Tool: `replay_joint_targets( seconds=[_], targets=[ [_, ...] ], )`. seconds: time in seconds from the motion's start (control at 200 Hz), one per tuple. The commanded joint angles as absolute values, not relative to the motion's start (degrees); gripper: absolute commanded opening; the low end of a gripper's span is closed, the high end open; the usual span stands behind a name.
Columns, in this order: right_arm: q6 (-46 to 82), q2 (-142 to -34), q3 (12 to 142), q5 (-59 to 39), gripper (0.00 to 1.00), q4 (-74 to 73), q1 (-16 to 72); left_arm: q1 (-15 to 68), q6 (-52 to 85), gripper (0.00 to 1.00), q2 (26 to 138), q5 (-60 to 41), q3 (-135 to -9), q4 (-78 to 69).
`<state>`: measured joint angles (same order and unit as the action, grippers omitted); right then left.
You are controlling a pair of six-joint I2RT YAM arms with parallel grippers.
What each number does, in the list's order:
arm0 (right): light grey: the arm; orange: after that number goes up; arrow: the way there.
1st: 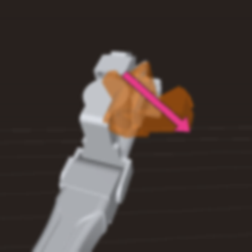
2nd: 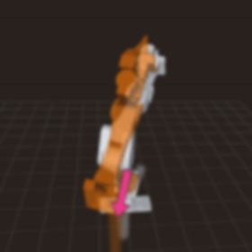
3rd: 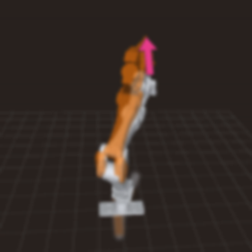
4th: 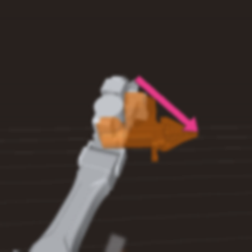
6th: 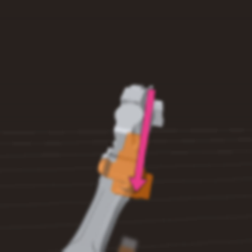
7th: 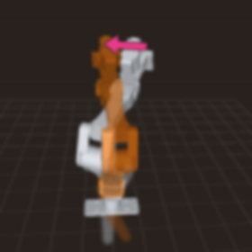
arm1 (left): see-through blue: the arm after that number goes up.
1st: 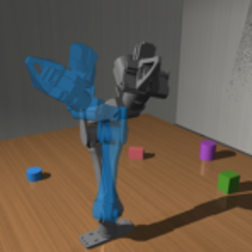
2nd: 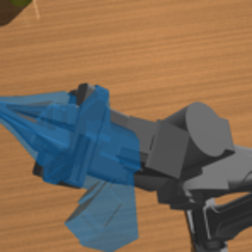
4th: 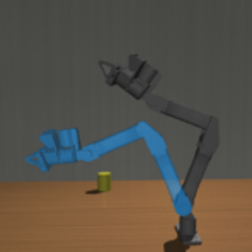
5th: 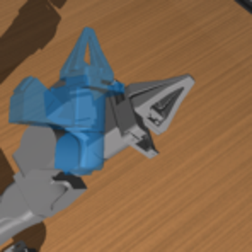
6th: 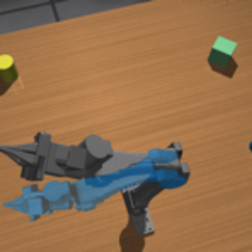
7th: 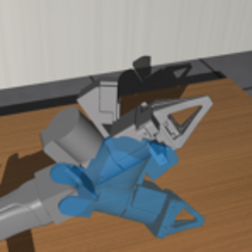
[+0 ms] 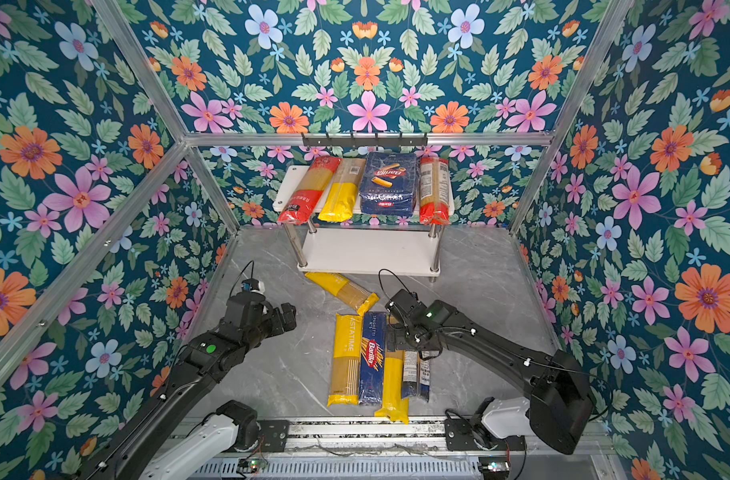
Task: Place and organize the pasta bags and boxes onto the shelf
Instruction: 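Withdraw the left gripper from the shelf and lower it toward the table packs, then lower the right gripper onto the white-labelled bag while the left nears the PASTATIME bag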
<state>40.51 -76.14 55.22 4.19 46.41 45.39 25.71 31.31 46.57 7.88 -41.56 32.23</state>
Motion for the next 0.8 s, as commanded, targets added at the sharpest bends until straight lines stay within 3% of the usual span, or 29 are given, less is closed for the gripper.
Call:
replay_joint_targets(
  seconds=[0.0, 0.795],
  targets=[
    [43.7, -74.8, 51.9, 3.9, 0.99, 44.1, 45.4, 25.7, 32.7, 0.98, 45.9, 5.7, -39.9, 28.3],
    [48.7, -71.4, 39.0, 1.2, 0.98, 38.8, 45.5, 28.9, 37.2, 0.94, 51.6, 0.6, -34.5, 18.6]
  ],
)
